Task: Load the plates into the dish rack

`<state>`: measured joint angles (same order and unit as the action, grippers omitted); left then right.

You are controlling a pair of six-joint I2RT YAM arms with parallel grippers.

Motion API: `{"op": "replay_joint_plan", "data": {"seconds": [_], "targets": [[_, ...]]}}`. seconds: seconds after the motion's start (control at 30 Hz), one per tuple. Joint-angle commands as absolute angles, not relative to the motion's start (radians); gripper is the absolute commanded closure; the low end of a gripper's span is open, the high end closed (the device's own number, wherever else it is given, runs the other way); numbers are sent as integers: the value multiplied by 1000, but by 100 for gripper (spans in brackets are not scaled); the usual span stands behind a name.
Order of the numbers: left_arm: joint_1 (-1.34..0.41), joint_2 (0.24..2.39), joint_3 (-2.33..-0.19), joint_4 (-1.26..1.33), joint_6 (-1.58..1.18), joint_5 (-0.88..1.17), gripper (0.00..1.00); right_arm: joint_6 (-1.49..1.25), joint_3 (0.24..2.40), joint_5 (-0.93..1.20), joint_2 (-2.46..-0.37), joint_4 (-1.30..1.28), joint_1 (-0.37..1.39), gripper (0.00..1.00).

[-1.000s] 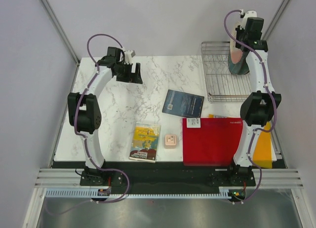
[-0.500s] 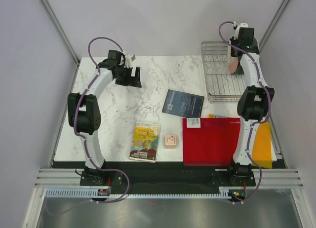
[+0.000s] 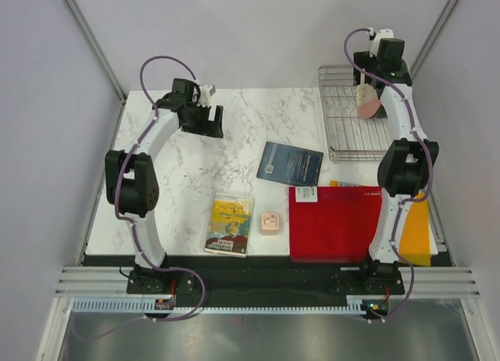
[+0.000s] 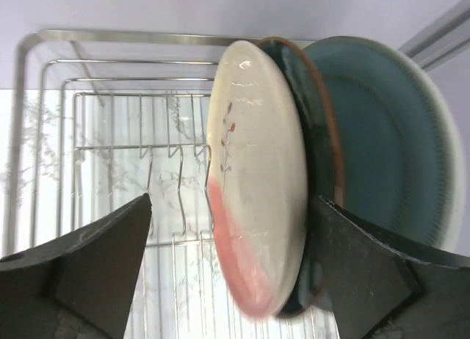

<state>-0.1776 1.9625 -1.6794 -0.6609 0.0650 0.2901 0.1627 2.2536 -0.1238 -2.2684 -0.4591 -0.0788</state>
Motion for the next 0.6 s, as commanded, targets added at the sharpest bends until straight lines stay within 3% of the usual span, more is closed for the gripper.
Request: {"op": "replay_joint_plan", "data": {"seconds": [0.0, 0.13, 0.33, 0.57], "targets": [[-184, 1905, -1712, -618, 112, 229, 0, 195, 2136, -100, -1970, -324, -95, 2], [-184, 1916, -1750, -618, 115, 232, 0, 149, 2013, -112, -1853, -319, -91, 2], [-187, 1913, -1779, -618, 112, 236, 0, 66, 1991, -357, -1812, -516, -23, 2], [-198, 1865, -1775, -617, 127, 204, 0, 20, 1801, -367, -1662, -546, 113, 2]]}}
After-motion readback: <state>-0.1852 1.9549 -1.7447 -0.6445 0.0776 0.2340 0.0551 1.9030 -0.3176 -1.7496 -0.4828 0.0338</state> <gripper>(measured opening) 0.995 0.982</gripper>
